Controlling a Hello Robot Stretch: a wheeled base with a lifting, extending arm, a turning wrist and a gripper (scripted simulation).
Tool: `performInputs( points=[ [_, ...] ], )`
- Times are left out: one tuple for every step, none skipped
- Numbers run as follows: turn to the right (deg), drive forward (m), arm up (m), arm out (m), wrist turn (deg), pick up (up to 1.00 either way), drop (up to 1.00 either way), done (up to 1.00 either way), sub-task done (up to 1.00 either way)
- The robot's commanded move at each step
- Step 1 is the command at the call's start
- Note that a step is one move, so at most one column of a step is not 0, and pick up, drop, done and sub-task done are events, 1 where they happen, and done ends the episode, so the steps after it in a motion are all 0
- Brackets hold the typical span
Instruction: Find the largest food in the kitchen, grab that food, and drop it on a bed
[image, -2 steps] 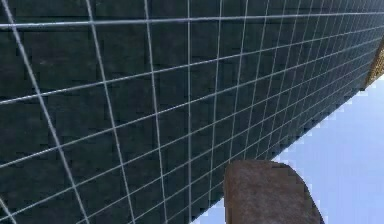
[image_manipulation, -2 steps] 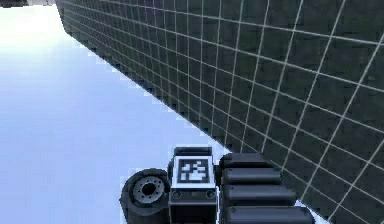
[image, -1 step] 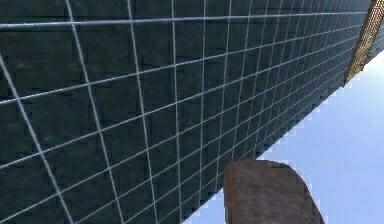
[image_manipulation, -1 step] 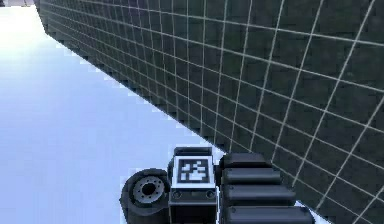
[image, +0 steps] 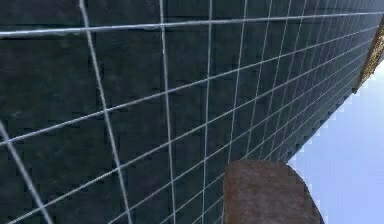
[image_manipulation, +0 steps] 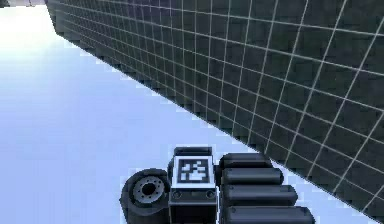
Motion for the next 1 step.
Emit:
performInputs(
  points=[
    [-45.0,0.0,0.0,0.0,0.0,0.0,0.0,0.0,0.0]
  ],
)
